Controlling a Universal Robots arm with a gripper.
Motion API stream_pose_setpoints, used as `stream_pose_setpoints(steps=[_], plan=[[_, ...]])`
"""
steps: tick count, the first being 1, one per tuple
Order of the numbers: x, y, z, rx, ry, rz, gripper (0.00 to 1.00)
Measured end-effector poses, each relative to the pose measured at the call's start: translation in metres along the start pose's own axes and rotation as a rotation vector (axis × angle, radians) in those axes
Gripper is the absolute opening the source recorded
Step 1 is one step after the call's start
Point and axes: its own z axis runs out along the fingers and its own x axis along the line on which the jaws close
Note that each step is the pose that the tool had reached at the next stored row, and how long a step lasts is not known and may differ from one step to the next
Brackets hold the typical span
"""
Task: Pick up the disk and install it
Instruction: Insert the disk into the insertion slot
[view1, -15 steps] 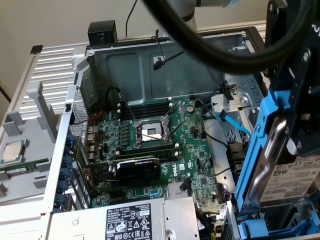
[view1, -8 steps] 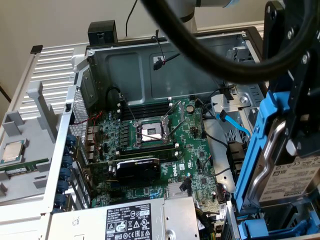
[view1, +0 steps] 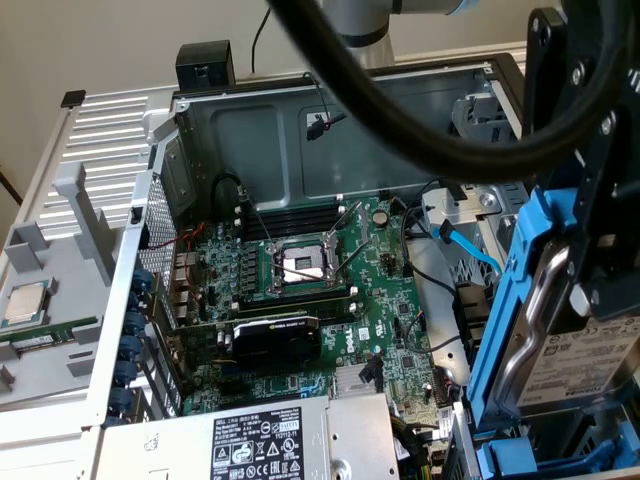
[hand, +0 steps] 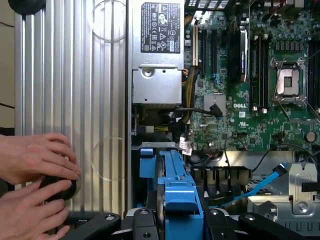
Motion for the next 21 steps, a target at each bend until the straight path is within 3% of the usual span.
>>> stream_pose_setpoints(steps=[21], plan=[[-0.0013, 0.0007, 0.0072, -0.0003, 0.0, -0.001, 0.37]])
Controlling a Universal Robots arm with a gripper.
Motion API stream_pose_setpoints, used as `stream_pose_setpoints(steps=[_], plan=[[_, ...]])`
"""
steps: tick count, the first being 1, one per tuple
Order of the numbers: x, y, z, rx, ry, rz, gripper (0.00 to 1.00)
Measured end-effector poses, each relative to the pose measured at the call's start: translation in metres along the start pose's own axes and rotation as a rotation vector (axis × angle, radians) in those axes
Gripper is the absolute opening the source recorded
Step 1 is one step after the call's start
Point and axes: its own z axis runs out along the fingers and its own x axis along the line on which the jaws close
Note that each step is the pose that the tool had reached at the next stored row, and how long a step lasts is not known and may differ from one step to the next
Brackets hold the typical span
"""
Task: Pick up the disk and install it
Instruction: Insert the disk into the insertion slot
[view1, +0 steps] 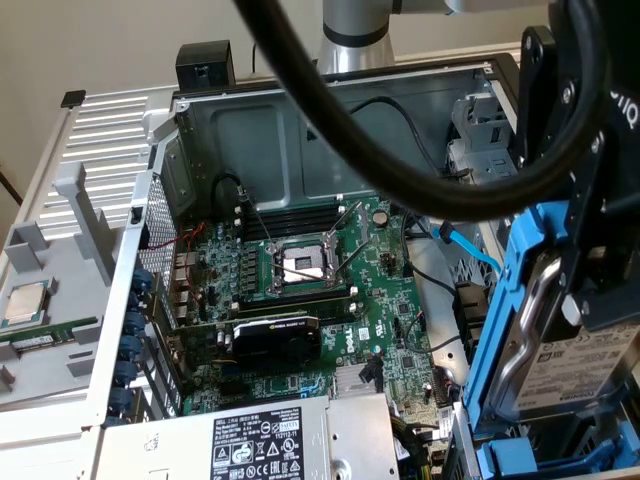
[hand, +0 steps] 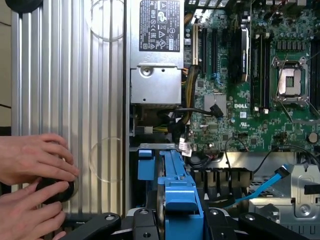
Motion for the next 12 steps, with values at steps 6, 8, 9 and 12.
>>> stream_pose_setpoints(steps=[6, 8, 9, 12], plan=[[0.0, 0.0, 0.0012, -0.0001, 0.0001, 0.0, 0.37], [0.0, 0.0, 0.0014, 0.0, 0.0, 0.0, 0.37], [0.0001, 0.0, 0.0015, 0.0, -0.0001, 0.0, 0.37], [0.0001, 0.0, 0.0018, 0.0, 0.0, 0.0, 0.37]])
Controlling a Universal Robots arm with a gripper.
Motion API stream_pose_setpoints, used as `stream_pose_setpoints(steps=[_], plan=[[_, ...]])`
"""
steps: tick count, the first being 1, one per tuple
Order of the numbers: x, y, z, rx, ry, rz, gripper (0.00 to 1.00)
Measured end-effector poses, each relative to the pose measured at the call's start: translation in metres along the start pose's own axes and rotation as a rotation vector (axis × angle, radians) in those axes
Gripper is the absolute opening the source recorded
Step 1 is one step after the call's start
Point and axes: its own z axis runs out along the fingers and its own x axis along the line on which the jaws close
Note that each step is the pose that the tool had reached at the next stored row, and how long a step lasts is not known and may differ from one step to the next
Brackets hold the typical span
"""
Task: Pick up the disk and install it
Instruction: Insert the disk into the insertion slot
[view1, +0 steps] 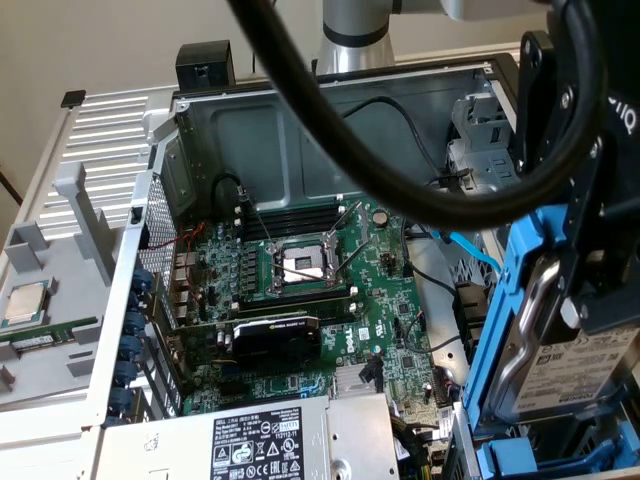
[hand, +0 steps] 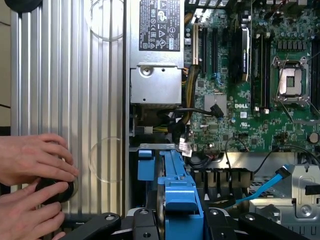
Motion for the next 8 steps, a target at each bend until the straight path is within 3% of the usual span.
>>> stream_pose_setpoints(steps=[8], plan=[[0.0001, 0.0, 0.0023, 0.0, 0.0, 0.0, 0.37]])
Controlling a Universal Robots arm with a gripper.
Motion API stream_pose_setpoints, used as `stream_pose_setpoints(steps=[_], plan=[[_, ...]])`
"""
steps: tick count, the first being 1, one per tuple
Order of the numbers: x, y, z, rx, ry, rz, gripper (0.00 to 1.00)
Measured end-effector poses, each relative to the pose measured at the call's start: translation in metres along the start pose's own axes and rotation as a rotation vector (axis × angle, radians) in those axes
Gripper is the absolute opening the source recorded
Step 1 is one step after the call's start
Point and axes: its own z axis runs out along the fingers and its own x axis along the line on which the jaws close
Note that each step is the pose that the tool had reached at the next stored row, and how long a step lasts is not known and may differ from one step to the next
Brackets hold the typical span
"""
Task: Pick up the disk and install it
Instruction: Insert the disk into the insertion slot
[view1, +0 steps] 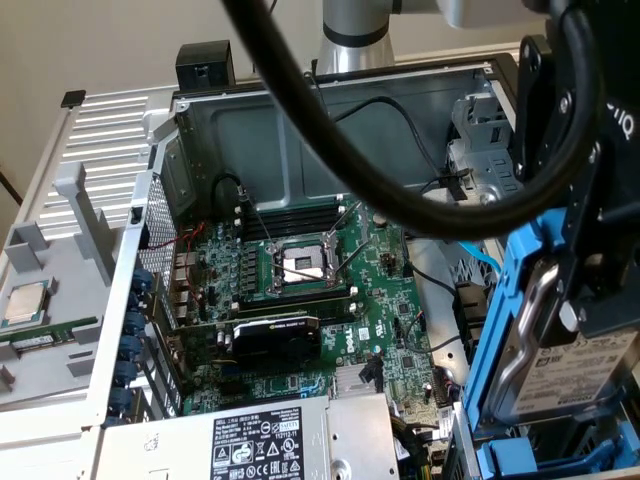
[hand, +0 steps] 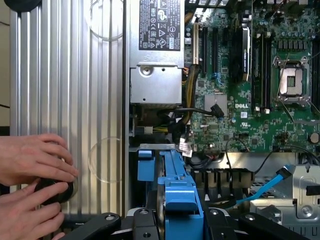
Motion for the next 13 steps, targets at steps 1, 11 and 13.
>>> stream_pose_setpoints(steps=[1, 11, 13], plan=[[0.0, 0.0, 0.0004, 0.0, 0.0001, 0.0, 0.37], [0.0001, -0.0005, 0.0024, 0.0, 0.0, 0.0, 0.37], [0.0001, -0.0005, 0.0026, 0.0, 0.0, 0.0, 0.37]])
